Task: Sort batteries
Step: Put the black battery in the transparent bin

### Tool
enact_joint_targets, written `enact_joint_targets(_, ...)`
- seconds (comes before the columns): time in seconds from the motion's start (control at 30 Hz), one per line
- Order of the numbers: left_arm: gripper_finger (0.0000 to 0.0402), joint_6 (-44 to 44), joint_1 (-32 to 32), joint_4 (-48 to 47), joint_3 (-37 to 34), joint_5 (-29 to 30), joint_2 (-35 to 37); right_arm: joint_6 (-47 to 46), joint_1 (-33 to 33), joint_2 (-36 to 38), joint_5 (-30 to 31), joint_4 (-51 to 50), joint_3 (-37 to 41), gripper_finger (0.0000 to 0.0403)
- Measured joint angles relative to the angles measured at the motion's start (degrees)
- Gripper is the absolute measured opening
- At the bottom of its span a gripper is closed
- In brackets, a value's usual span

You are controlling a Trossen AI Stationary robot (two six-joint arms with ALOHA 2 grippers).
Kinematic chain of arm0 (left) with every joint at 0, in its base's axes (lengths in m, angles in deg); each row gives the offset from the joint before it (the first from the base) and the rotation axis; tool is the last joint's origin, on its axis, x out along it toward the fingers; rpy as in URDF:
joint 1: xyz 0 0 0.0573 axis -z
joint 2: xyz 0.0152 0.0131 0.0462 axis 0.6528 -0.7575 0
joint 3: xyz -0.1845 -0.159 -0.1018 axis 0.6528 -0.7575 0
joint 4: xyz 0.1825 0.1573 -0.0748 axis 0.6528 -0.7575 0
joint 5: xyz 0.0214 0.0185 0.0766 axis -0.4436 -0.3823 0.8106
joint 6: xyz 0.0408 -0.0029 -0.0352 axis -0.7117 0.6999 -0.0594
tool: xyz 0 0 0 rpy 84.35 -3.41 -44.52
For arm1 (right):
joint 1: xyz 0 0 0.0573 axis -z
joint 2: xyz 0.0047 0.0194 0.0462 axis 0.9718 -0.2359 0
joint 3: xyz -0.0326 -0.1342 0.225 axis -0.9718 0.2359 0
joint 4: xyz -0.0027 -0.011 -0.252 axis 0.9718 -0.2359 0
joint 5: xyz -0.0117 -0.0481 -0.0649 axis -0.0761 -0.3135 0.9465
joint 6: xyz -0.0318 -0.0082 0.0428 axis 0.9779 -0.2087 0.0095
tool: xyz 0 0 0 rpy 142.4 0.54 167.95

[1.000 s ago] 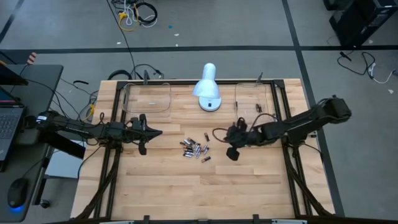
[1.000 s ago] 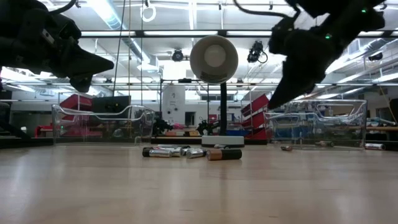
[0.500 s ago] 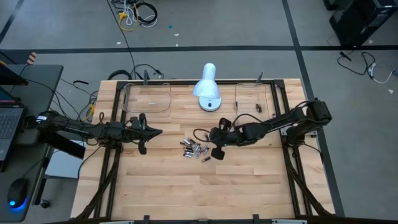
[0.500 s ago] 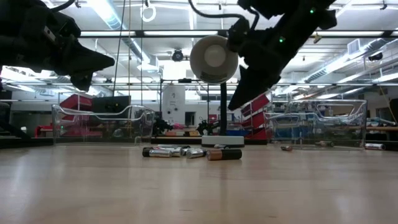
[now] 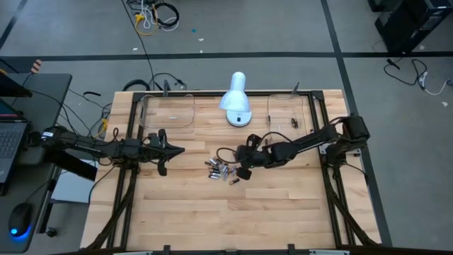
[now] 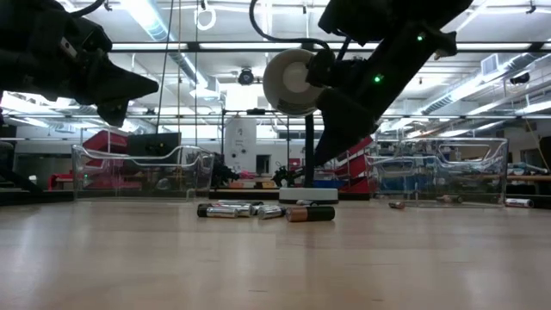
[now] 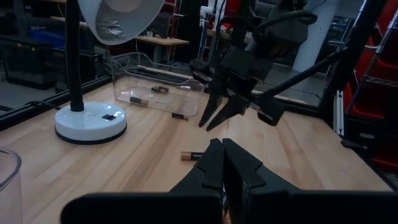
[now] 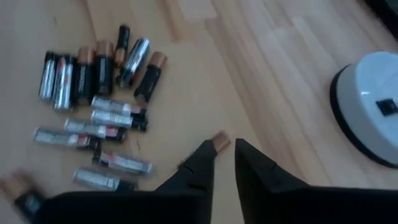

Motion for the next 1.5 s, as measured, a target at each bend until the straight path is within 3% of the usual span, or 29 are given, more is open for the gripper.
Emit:
enact_joint_targets(0.33,0.0002,-1.56,0.00,-0.73,0.00,1.49,-0.33,0.86,-0.02,-6.10,2.20,7.51,0.00,0.0113)
enact_joint_targets(0.57,0.0002,-1.69,-0.11,-1.02,0.00,2.38,-0.41,-3.29,0.06,-8.61,3.54,7.19,0.02,0.0138)
enact_joint_targets(0.9,0.0002,-1.70,-0.11,-1.24,0.00,3.56,-0.50,-8.79,0.11,-8.82,3.45,5.17,0.02,0.0145)
enact_joint_targets(1.5,0.0002,-1.70,-0.11,-1.39,0.00,3.51,-0.87,-10.68,0.07,-11.16,3.20,5.96,0.00,0.0144)
